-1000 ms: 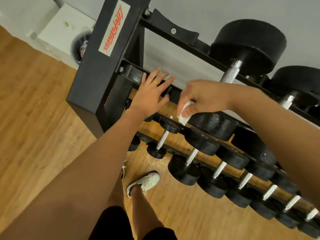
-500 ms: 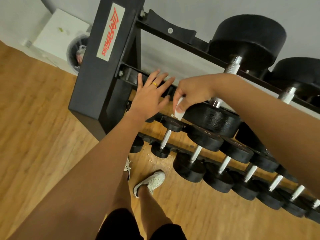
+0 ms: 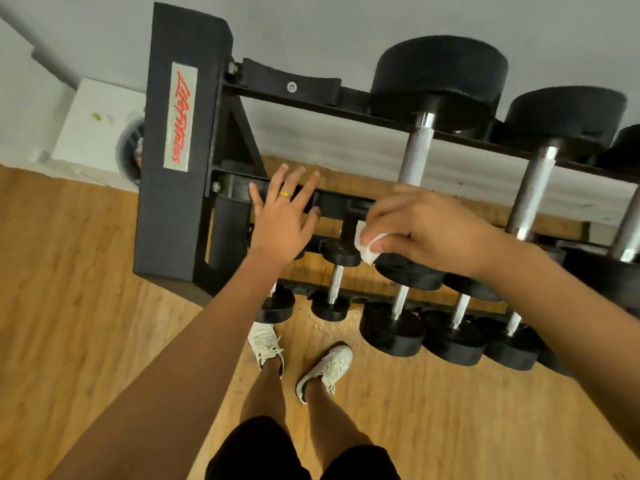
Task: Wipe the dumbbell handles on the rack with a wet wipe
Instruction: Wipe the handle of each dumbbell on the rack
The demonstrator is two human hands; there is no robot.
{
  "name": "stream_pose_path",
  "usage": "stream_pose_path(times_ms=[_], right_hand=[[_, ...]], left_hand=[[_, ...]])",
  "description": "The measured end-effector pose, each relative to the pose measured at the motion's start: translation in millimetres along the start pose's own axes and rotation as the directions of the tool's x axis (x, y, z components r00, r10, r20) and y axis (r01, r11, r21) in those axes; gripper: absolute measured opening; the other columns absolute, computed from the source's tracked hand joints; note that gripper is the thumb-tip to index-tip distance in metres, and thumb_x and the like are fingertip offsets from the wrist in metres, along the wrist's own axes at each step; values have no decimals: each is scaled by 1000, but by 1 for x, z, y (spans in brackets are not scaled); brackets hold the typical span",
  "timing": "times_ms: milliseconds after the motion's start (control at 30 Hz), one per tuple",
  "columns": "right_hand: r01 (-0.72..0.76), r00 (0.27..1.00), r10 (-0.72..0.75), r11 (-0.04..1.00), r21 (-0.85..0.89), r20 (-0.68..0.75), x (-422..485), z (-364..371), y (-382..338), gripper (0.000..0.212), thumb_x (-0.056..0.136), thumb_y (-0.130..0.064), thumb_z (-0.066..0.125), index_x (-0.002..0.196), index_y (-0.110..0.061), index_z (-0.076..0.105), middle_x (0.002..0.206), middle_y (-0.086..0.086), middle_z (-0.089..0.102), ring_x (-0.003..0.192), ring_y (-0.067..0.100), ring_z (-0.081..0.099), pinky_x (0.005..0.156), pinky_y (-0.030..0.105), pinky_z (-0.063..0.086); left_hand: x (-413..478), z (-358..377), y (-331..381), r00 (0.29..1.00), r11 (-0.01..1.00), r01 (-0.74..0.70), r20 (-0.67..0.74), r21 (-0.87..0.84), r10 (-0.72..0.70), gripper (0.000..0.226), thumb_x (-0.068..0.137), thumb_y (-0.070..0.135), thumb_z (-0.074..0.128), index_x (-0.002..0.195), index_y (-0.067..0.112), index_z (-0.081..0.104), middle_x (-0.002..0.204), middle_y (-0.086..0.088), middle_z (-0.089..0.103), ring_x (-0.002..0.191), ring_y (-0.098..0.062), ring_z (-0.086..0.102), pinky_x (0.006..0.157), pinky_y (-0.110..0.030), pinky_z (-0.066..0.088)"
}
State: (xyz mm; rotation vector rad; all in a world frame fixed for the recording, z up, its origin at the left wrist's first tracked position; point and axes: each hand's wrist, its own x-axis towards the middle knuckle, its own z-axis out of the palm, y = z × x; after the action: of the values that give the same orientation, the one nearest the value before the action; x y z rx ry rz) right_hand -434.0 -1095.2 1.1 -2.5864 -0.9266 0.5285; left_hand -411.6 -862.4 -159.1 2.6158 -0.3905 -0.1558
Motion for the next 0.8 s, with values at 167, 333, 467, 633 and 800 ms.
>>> stream_pose_path(times_ms=[167, 333, 467, 633, 800], right_hand=[[-203, 901, 219, 976, 82, -375, -69, 34, -12, 23, 92, -15, 66, 114, -12, 74, 115, 6, 67, 104, 19, 65, 89, 31, 56], [-323, 702, 481, 872, 368, -524, -92, 49, -11, 25, 93, -13, 68, 118, -7, 71, 111, 5, 64, 103, 10, 58, 90, 8, 42], [-320, 527, 633, 766, 557, -567, -134, 39, 16, 25, 93, -20, 68, 115, -10, 72, 112, 1, 65, 103, 7, 59, 87, 11, 48], [-281, 390, 780, 607, 744, -489, -200, 26, 68, 25, 94, -25, 66, 118, -16, 71, 111, -6, 65, 104, 2, 60, 83, 11, 48], [-241, 360, 830, 524, 817, -426, -230, 19, 106, 27, 94, -23, 67, 121, -18, 69, 115, -5, 66, 105, 2, 61, 92, 21, 52]], left_hand=[[-7, -17, 25, 993, 997, 75, 89, -17, -73, 53, 109, 30, 38, 162, 29, 28, 172, -1, 17, 160, -24, 1, 121, -71, 1], [-15, -48, 83, 999, 984, -15, 38, -177, 22, 51, 107, 27, 36, 158, 24, 36, 167, -3, 31, 157, -22, 19, 126, -59, 18], [-28, -53, 149, 994, 970, -97, -71, -221, 83, 45, 109, 23, 41, 154, 19, 45, 161, -1, 39, 153, -14, 27, 122, -59, 30], [-30, -20, 216, 981, 979, -185, -36, 84, 188, 47, 108, 34, 37, 150, 19, 50, 159, -3, 43, 151, -20, 34, 125, -60, 20], [-26, -3, 231, 987, 890, -133, -19, 436, 157, 45, 105, 35, 41, 139, 17, 63, 153, -7, 52, 147, -27, 41, 119, -60, 27]])
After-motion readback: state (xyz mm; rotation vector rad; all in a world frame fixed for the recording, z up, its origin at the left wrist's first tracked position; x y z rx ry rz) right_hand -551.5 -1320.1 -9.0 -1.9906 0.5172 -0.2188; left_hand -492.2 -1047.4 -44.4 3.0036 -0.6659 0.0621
